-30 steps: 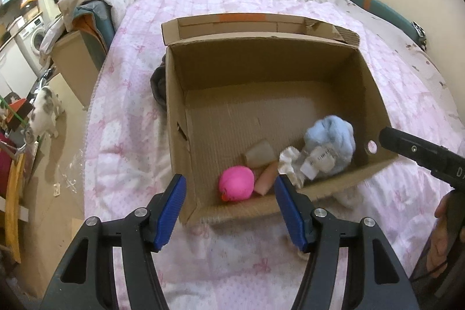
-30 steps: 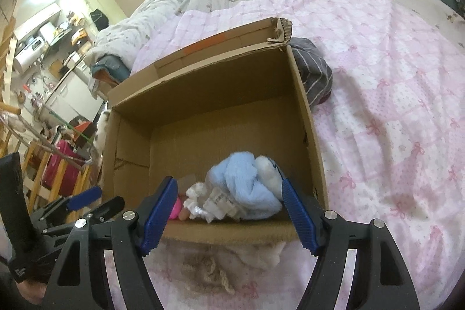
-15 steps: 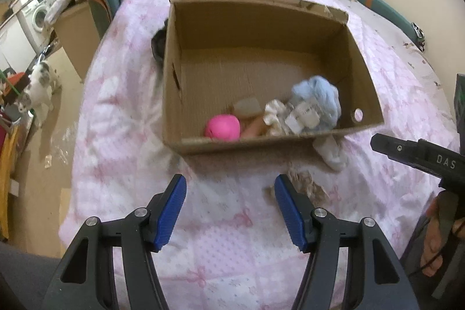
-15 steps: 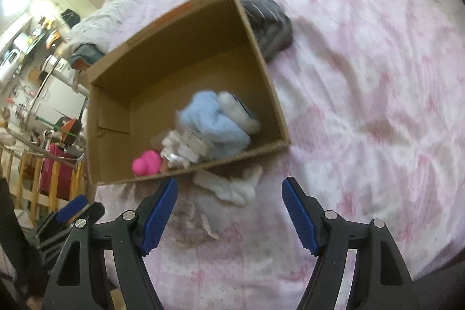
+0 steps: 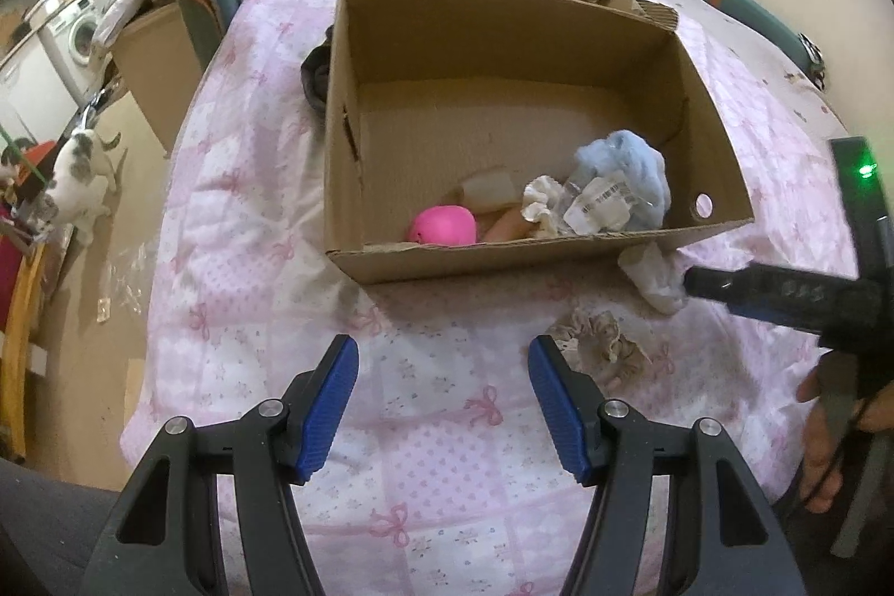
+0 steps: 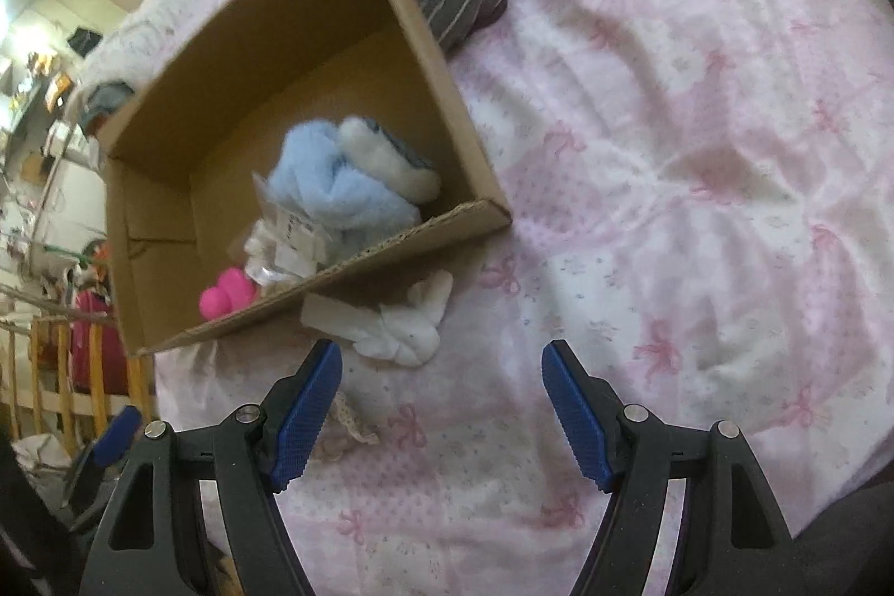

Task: Organize soft objects
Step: 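Move the right gripper to the white sock beside the box and grasp it, then grasp the beige lace scrunchie with the left gripper while the right gripper lifts the sock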

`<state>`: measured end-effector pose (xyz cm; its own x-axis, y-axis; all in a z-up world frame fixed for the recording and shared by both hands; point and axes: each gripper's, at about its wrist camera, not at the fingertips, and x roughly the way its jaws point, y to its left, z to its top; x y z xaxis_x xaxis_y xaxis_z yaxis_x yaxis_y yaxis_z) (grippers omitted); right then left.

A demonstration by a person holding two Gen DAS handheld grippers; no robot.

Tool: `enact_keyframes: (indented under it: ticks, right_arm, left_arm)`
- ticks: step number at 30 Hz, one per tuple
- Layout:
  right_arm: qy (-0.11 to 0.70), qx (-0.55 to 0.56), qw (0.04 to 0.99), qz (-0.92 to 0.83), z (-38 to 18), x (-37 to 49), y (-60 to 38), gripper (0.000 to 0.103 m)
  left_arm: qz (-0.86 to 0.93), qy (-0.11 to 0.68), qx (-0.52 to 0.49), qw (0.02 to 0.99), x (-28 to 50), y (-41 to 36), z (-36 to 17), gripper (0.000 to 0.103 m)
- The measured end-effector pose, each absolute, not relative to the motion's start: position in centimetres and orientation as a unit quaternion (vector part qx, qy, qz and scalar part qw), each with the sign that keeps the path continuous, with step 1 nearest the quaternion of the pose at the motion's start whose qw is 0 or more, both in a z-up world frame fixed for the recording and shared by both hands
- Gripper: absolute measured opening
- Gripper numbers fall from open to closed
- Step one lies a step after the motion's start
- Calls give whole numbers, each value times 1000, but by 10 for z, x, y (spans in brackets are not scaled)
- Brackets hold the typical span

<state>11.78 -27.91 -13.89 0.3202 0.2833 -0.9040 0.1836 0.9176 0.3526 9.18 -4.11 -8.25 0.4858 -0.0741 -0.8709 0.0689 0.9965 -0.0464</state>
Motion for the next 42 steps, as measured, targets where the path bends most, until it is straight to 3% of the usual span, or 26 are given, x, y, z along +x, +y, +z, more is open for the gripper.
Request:
enact_keyframes:
  ticks: [15,17,20,22,31,42]
  right_arm:
    - [595,84,797,54,-173,160,-228,76]
    - [599,76,794,65,-176,160,-221,43]
    - [599,78,793,79,-176,157,-217,31]
    - [598,90,791,90,-174,155,-219,27]
    - [584,170,787,108,-154,130,-242,26]
    - [538,173,820,92,-100,70,-267,26]
  left_arm:
    - [-39,530,-9,847,104,-47,-98,60]
    - [-38,532,-9,846,106,-47,-99,60]
    - [-34,534,-11,845,108,-46,-100,60]
    - [-33,534,-16,844,109,-44,-101,60]
    - [-46,547,-35,835,112,-43,-106,60]
    - [-158,594,-21,788,112,-102,-141,60]
